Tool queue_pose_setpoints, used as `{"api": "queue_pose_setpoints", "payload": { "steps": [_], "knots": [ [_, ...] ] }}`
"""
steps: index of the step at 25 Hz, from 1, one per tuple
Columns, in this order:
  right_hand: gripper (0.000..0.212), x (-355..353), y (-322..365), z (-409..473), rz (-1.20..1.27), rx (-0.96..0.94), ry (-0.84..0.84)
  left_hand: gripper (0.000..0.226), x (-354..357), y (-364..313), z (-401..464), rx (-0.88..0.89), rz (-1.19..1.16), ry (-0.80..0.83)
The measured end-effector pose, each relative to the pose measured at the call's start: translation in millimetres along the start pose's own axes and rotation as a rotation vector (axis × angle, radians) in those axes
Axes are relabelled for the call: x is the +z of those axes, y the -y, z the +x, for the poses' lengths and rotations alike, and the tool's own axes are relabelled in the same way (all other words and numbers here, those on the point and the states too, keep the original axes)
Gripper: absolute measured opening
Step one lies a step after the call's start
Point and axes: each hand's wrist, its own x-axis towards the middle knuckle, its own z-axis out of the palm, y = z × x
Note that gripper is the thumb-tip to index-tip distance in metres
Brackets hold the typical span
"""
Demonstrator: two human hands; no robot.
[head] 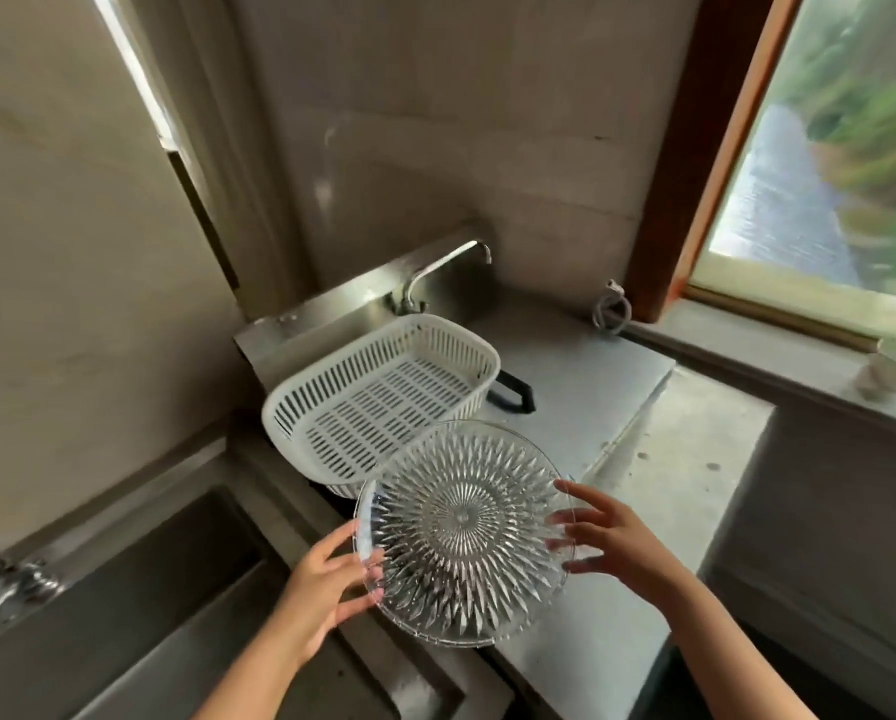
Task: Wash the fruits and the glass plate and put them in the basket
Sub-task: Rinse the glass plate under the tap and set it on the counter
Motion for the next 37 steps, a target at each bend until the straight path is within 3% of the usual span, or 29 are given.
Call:
{"api": "queue_pose_setpoints", "payload": {
  "steps": [13,25,29,32,34,37],
  "knots": [
    [0.053,-34,-50,-7,0.010,0.136,-0.067,0.063,30,44,23,-0.152,0.085,0.014],
    [0.051,-36,-58,-4,0.044,0.211,-0.095,0.061,28,40,23,-0.156,0.075,0.036],
    [0.050,-38,-37,-9,-0.103,0.212,-0.192,0.053,16,25,12,-0.116,0.129,-0.011],
    [0.047,-27,-5,-7,-0.318,0.101,-0.275,0.049,-5,8,-2,-0.045,0.145,-0.043],
    [0.043,-4,20,1,-0.498,0.007,-0.256,0.046,-24,-4,-12,0.007,0.147,-0.076],
    [0.040,55,43,21,-0.655,-0.078,-0.096,0.043,-56,-9,-31,0.069,0.133,-0.144]
  ]
}}
